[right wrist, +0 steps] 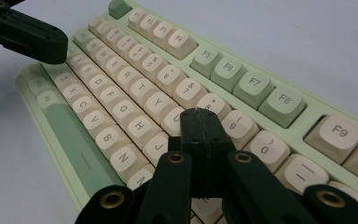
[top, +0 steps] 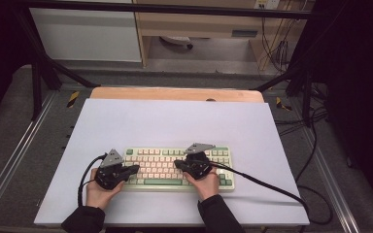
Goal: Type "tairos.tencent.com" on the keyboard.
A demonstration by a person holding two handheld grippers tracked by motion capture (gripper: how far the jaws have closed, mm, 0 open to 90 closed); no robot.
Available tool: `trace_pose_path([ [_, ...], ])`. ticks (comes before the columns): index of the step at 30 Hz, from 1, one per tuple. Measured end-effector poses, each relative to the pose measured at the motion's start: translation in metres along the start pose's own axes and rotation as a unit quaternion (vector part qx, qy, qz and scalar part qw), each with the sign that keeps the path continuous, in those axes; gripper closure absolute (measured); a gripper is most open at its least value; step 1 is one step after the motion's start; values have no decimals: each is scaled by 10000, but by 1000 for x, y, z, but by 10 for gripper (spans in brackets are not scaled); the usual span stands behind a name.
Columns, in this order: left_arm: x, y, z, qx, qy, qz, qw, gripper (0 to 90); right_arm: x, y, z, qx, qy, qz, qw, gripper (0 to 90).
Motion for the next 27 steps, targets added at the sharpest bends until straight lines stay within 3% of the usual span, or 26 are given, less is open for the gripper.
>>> trace_pose_path([
  [11, 0, 0, 0, 4, -3, 3, 10000, 900, 0, -2, -1, 42, 24, -24, 10000, 900],
  [27, 0, 2, 1, -27, -13, 1, 10000, 900, 2, 19, 3, 14, 210, -6, 9998, 900],
])
Point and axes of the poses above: each handheld gripper's, and its own axes: y roughly backward along the jaws, z roughly out of its top, x roughly to its left, the point moved 7 cm from there along -y, roughly forward along the jaws, and after that the axes turned 8 degrees about x, right-handed, at the moved point
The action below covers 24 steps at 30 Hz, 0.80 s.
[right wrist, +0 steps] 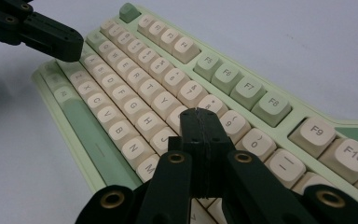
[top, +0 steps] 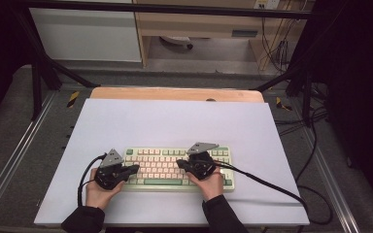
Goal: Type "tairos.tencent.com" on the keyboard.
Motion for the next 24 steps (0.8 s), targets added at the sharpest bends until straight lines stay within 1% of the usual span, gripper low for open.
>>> trace_pose_path([
  [3, 0, 1, 0, -9, 1, 2, 10000, 900, 1, 4, -1, 42, 35, 5, 10000, 900],
  [6, -1, 1, 0, -11, -5, 5, 10000, 900, 1, 8, -2, 57, 123, -7, 9999, 900],
  [9, -1, 1, 1, -10, -7, 11, 10000, 900, 2, 12, -3, 81, 104, 14, 9999, 900],
  [10, -1, 1, 1, -13, -9, 11, 10000, 900, 1, 13, -4, 69, 134, 12, 9999, 900],
  [15, -2, 1, 2, -24, -14, 13, 10000, 900, -1, 19, -9, 119, 88, 60, 9999, 900],
  [20, -5, 1, 4, -32, -35, 10, 10000, 900, -5, 24, -16, 149, 90, 38, 9998, 900],
  [24, -7, 1, 6, -34, -71, 33, 10000, 900, -6, 28, -21, 146, 47, 52, 9999, 900],
])
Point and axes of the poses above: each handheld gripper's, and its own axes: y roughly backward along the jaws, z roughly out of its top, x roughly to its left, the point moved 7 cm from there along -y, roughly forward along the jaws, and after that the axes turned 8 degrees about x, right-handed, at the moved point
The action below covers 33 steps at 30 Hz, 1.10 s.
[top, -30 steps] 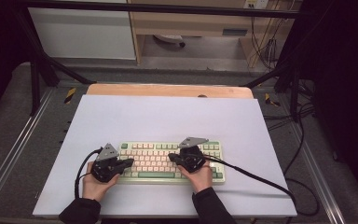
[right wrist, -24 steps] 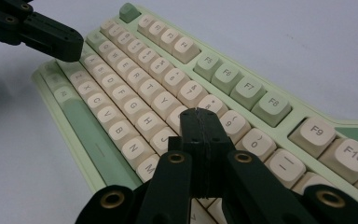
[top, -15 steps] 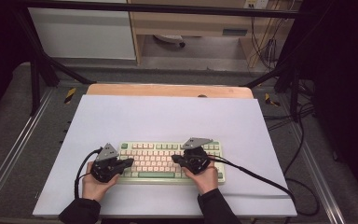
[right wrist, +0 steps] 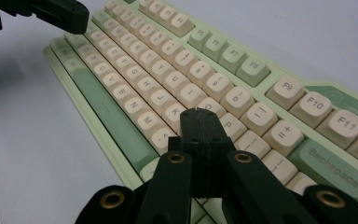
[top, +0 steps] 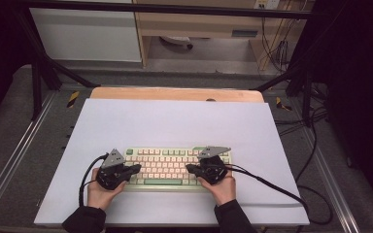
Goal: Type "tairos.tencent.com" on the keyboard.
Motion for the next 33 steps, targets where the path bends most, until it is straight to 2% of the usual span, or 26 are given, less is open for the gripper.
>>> trace_pose_path([
  [8, -3, 1, 9, -73, 35, 19, 10000, 900, -4, 9, -11, 19, -31, -42, 10000, 900],
  [14, -6, -3, 15, -22, -10, 58, 10000, 900, -8, 14, -19, 15, -86, -73, 9999, 900],
  [19, -9, -10, 23, 17, -56, 86, 9999, 900, -11, 17, -26, -5, -180, -85, 9998, 900],
  [24, -11, -18, 29, 56, -86, 95, 9999, 900, -13, 17, -29, -13, -173, -92, 9998, 900],
  [28, -12, -26, 30, 73, -33, 73, 9999, 900, -13, 18, -29, -29, -171, -75, 9998, 900],
  [33, -12, -35, 28, 133, -67, 98, 9998, 900, -13, 17, -31, -13, -186, -76, 9998, 900],
])
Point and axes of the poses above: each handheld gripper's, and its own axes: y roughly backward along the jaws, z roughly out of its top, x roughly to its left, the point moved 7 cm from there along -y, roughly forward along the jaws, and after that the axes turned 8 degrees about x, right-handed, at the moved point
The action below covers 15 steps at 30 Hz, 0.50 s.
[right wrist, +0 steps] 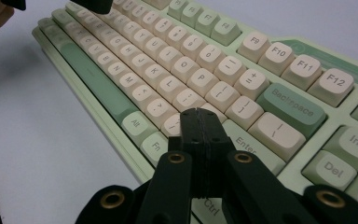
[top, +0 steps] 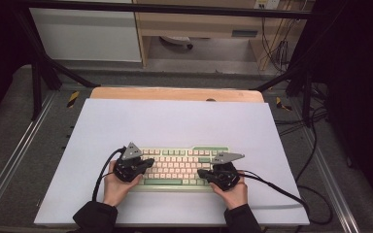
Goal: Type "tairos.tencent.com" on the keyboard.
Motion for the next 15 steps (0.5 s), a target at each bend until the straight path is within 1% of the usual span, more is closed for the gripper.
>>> trace_pose_path([
  [5, 1, -6, -2, 57, -18, 26, 10000, 900, -1, 1, -1, -27, -12, 2, 10000, 900],
  [15, 1, -10, -2, 62, -34, 42, 10000, 900, -1, 1, -1, -34, -2, 17, 10000, 900],
])
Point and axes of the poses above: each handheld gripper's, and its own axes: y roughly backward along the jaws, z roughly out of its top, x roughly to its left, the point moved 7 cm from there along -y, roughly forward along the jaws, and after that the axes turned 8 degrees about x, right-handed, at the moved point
